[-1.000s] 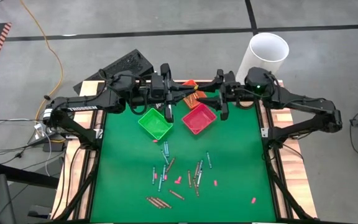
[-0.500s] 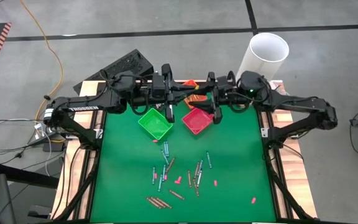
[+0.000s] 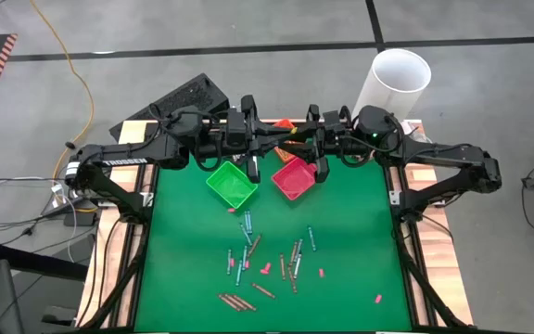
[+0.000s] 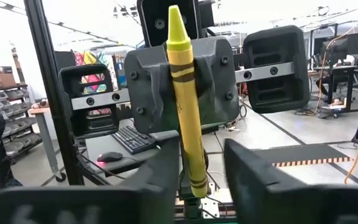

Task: Sort crayons
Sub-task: Put the yellow crayon into the bin, then adjust the red bin, then put the black crayon into the black bin

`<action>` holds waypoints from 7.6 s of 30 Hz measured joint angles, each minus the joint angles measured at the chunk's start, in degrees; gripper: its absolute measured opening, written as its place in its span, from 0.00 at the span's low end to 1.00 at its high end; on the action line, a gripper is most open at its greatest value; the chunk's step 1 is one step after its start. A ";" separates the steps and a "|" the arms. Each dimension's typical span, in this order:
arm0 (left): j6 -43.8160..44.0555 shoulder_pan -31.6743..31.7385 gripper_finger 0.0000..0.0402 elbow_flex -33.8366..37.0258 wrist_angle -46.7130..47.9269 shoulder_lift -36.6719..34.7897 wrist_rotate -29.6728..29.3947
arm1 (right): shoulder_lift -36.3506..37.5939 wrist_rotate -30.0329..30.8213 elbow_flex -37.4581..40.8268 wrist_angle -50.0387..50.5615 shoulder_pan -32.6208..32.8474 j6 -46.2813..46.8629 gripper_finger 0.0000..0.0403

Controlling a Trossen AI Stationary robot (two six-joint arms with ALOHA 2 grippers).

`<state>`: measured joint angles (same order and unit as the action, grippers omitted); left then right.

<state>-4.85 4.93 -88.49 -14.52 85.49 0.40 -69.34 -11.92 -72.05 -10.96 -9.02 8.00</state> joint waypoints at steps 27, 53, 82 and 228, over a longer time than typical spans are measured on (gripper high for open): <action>7.24 -0.02 0.46 0.04 33.08 -1.51 -21.98 | -1.61 19.14 -0.06 19.25 -9.14 5.79 0.00; 23.22 7.53 0.48 18.67 36.66 -8.97 -6.64 | -31.69 9.17 0.00 29.12 -24.75 10.14 0.06; 28.70 6.88 0.48 29.49 35.70 -18.76 -10.10 | -18.32 18.12 -3.80 62.74 -21.72 0.03 0.31; 70.73 -51.01 0.48 51.28 31.56 -40.28 -21.67 | -24.71 22.61 10.43 56.14 28.78 68.57 0.58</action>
<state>65.88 -46.09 -37.21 17.04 45.22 -21.27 -94.05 10.69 -61.63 45.17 19.77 76.57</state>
